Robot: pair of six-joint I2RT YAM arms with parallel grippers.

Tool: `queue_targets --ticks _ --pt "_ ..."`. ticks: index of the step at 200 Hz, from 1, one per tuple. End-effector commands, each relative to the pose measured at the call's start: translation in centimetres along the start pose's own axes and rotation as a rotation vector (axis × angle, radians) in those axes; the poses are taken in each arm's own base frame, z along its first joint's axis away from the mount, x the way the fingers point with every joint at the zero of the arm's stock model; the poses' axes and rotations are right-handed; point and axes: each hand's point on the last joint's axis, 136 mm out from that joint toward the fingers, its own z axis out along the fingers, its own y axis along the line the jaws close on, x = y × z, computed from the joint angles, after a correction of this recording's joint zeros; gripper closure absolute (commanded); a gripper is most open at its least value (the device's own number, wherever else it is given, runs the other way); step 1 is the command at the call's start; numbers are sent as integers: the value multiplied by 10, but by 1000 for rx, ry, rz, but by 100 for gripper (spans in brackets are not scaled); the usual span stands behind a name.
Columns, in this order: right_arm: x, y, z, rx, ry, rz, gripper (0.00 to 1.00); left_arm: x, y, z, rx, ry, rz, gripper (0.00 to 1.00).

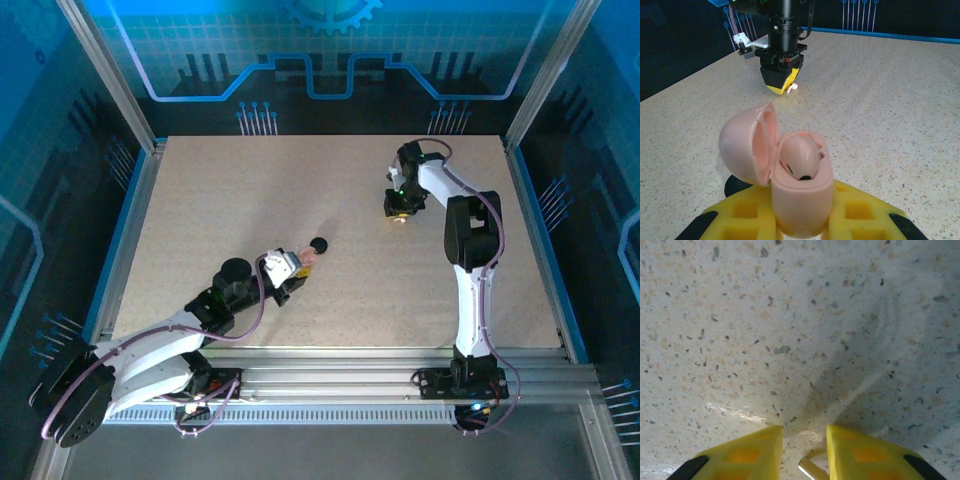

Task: Insert wireless bluetooth earbuds into charging case

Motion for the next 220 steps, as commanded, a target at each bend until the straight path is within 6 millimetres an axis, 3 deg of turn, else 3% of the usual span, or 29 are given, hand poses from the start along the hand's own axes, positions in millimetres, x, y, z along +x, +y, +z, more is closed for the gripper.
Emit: queue_targets --ticks 1,36,61,100,128,172,220 --pt "23 22 -6 -27 63 -63 71 -14 5 1 -15 -34 24 94" --pt "32 31 -13 -9 83 -117 72 -12 4 1 -10 -29 23 94" --pt "31 34 -30 -3 42 -114 69 -14 4 1 -9 -35 24 94" --pt "30 18 -56 54 -16 64 67 -15 4 1 -9 -41 26 94" --pt "30 13 -52 78 -15 64 67 -17 4 2 -4 -45 30 94" --pt "27 9 -39 153 32 -193 61 -17 3 1 -5 -44 34 93" --pt "23 6 -28 121 65 -277 60 -17 3 0 -5 -41 29 94"
